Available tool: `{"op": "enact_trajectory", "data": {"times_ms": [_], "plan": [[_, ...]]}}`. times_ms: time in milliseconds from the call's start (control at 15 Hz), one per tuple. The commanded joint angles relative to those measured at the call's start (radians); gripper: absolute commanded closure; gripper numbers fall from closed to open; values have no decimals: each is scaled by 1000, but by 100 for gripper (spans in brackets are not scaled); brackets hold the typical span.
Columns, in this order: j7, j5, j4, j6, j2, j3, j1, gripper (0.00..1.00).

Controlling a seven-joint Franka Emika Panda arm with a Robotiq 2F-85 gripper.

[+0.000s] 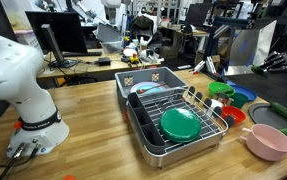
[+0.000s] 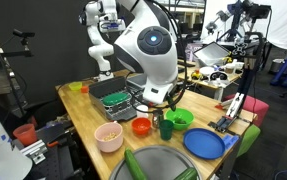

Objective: Pick up the green object on the tray and put it in the green bowl

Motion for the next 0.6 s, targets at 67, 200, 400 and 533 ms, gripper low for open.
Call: {"op": "enact_trajectory", "data": {"times_ms": [67,200,400,533], "plan": [[1,2,1,-6,1,-24,23,75],[1,2,1,-6,1,-24,23,75],[17,-7,46,-67,21,-17,26,94],[16,14,90,-117,52,-6,35,94]]}}
